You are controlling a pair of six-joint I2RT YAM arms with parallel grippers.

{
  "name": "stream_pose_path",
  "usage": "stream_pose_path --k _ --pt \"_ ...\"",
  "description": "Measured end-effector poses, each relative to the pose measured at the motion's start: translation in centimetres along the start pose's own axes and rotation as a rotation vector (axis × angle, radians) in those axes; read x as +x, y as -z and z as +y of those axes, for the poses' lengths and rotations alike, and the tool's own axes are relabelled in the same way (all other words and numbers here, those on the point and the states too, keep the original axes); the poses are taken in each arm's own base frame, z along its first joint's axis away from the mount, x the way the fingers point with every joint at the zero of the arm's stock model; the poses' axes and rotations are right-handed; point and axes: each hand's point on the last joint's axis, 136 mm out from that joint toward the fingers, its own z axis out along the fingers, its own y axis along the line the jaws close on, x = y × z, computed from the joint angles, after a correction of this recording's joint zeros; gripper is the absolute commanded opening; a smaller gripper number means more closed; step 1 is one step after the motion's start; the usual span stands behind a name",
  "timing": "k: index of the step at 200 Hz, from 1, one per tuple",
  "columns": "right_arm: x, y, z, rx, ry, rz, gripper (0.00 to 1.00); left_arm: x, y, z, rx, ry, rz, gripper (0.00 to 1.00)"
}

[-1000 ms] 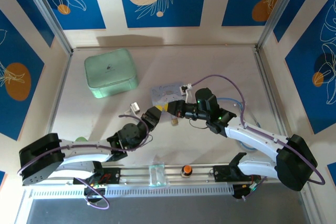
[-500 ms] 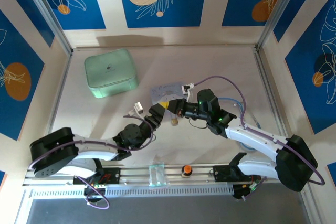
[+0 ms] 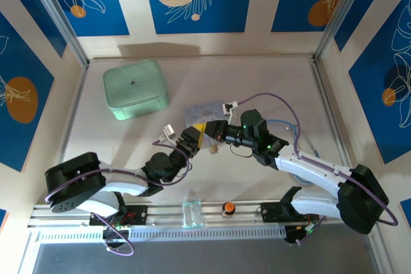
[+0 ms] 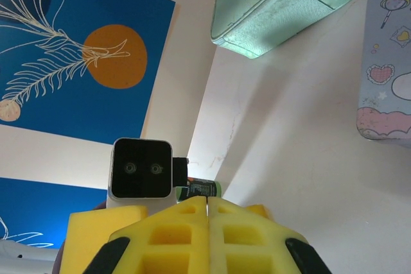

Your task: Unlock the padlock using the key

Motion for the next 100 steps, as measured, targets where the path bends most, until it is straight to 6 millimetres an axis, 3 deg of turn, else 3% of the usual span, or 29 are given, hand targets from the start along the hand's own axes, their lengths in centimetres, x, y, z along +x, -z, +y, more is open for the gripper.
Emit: stream_pose_path --k 30,69,100 --pt "0.41 0.00 -0.52 0.012 -0.005 0.009 0.00 0.03 0.03 -0.23 0.010 0.010 0.002 0.36" --pt "0.42 0.22 -0.39 0.011 -0.003 0.008 0.00 0.04 0.06 -0.18 0.009 0.019 0.004 0.33" --pt "0.40 0.44 -0.48 0.021 0.001 0.004 0.00 0.03 0.14 -0.05 0.006 0.025 0.004 0.18"
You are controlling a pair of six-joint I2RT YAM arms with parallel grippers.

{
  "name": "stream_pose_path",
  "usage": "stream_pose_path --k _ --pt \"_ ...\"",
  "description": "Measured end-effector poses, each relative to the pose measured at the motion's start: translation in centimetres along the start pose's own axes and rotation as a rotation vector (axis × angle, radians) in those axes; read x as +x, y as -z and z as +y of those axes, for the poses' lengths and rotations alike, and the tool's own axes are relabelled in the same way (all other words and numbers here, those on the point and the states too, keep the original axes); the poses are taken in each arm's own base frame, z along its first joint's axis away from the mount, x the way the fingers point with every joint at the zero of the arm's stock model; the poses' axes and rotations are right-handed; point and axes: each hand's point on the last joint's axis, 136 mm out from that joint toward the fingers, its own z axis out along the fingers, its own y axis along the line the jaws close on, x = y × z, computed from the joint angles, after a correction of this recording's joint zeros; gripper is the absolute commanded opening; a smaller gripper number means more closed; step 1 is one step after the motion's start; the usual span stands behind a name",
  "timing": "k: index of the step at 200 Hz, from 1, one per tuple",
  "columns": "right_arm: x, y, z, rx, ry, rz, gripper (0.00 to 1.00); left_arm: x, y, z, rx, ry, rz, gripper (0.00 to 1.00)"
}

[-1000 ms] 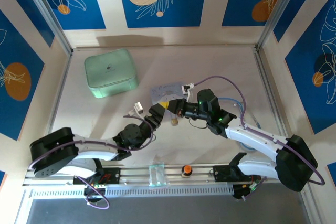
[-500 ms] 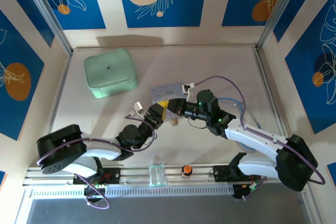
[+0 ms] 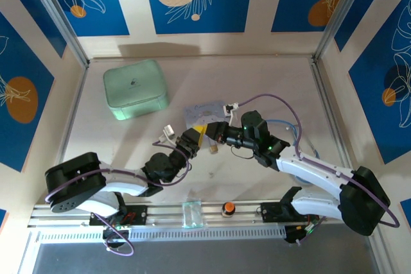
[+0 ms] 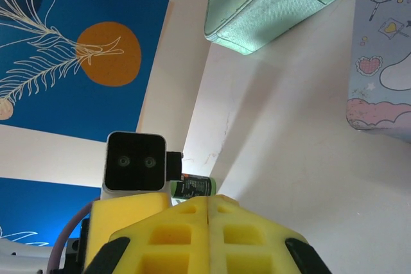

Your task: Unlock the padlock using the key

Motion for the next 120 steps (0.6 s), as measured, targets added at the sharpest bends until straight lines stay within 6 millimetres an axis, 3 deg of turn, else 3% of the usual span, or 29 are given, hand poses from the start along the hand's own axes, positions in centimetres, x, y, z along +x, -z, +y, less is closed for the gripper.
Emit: stream_pose_path --k 19,41,64,79,100,120 --pt "0.0 0.2 0.0 0.006 0.007 -0.002 0.00 0.0 0.1 0.2 -0.004 -0.007 -0.001 0.17" --pt "0.1 0.7 -1.0 0.055 0.028 0.000 0.02 -0.3 0.2 0.7 -0.041 -0.064 0.004 0.32" --pt "0.6 1.7 -3.9 0.207 0.070 0.017 0.20 -1.0 0.7 0.9 -0.133 -0.196 0.030 0.50" --pt "1.0 2.5 -5.7 0.312 0.105 0.037 0.33 -1.2 0.6 -0.5 -0.183 -0.306 0.051 0.56" --pt "2.1 4.2 -8.1 0.441 0.124 0.083 0.39 -1.4 0.8 -2.8 -0.191 -0.443 0.079 0.59" --pt "3.7 5.7 -10.2 0.541 0.113 0.150 0.40 -1.3 1.5 -2.1 -0.257 -0.578 0.134 0.62"
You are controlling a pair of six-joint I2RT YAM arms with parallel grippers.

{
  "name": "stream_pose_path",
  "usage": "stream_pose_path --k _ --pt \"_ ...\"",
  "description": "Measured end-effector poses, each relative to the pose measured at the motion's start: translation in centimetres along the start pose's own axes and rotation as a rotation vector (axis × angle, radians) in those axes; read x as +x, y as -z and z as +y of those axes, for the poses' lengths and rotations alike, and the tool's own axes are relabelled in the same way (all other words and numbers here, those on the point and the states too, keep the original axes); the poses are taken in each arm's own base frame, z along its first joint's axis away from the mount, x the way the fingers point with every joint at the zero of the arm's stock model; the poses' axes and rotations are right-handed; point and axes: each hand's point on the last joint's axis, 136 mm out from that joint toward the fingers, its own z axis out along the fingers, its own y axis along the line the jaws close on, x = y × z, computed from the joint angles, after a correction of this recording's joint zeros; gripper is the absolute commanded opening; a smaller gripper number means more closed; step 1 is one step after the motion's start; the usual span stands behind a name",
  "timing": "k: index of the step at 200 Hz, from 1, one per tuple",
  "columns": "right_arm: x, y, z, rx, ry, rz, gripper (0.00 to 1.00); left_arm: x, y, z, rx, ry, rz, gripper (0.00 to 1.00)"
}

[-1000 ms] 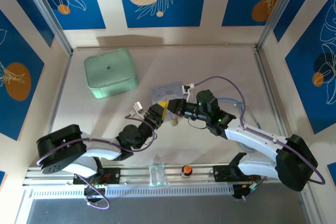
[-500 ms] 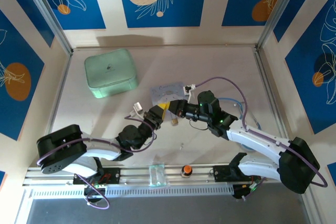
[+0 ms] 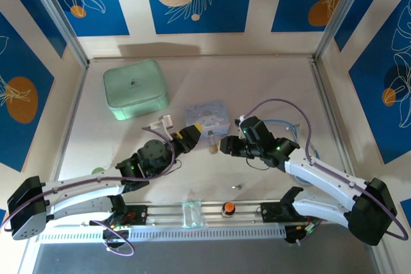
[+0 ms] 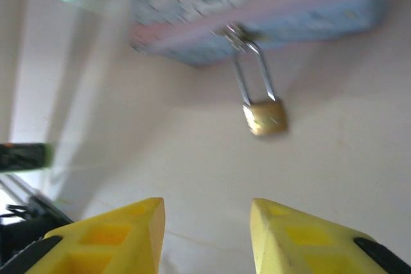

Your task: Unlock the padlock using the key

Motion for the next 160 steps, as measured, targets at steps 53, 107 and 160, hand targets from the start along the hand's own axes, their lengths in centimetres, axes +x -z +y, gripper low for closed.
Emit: stream_pose_path --k 53,107,160 --pt "6.2 0.4 -3.3 0.150 0.046 0.208 0.46 3.0 0.0 2.3 -0.129 -0.321 0.201 0.92" --pt "4.9 0.6 -5.4 0.210 0.020 0.157 0.51 1.9 1.3 7.3 -0.331 -0.588 0.234 1.00" --pt "8.4 0.3 -4.9 0.188 0.092 0.278 0.40 0.2 2.2 8.2 -0.375 -0.628 0.215 0.97"
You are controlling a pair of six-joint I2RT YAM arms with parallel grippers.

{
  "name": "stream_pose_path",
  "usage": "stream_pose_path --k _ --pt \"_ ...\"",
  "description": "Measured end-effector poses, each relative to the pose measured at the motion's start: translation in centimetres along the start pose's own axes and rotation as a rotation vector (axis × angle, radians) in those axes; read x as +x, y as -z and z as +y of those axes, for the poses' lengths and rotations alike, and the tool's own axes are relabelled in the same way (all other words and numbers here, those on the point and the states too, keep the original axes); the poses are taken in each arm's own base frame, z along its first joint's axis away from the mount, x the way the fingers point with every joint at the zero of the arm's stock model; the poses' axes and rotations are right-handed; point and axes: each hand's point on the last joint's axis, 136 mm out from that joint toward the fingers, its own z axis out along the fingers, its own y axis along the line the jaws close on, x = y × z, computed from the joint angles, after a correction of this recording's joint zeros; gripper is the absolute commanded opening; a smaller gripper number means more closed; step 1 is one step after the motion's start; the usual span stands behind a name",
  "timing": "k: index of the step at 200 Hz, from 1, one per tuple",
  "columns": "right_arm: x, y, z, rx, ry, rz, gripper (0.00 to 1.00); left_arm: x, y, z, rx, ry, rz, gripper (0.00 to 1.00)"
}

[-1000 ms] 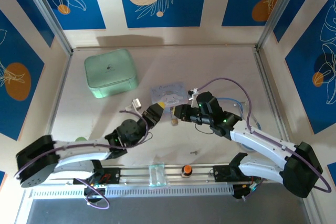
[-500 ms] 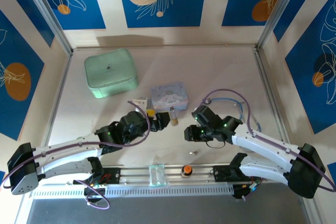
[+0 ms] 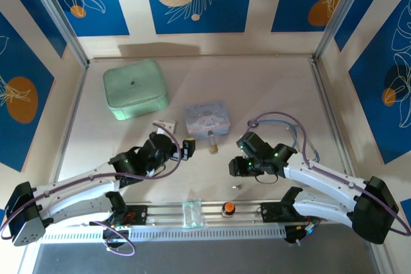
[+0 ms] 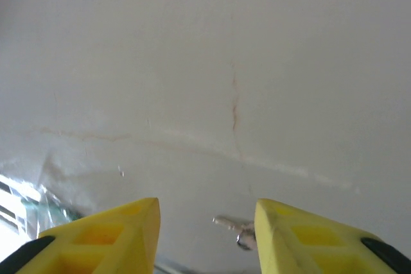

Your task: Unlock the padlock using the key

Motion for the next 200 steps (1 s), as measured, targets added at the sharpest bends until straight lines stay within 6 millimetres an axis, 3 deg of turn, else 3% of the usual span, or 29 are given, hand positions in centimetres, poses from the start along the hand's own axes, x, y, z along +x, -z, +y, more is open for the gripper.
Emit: stream_pose_path --k 32,59,167,200 --pt "3.1 -1.0 0.4 0.042 0.079 0.110 0.40 0.7 -0.2 -0.1 0.017 0.013 0.015 0.96" --pt "4.6 -1.9 -0.9 0.161 0.109 0.190 0.40 1.1 -0.3 -0.4 0.034 0.030 0.024 0.95" --pt "5.2 -3.4 -2.3 0.331 0.161 0.253 0.37 2.4 -0.5 -0.2 0.052 0.089 0.041 0.95" --pt "5.3 -3.5 -2.3 0.334 0.166 0.259 0.32 2.0 -0.5 -0.4 0.063 0.112 0.025 0.95"
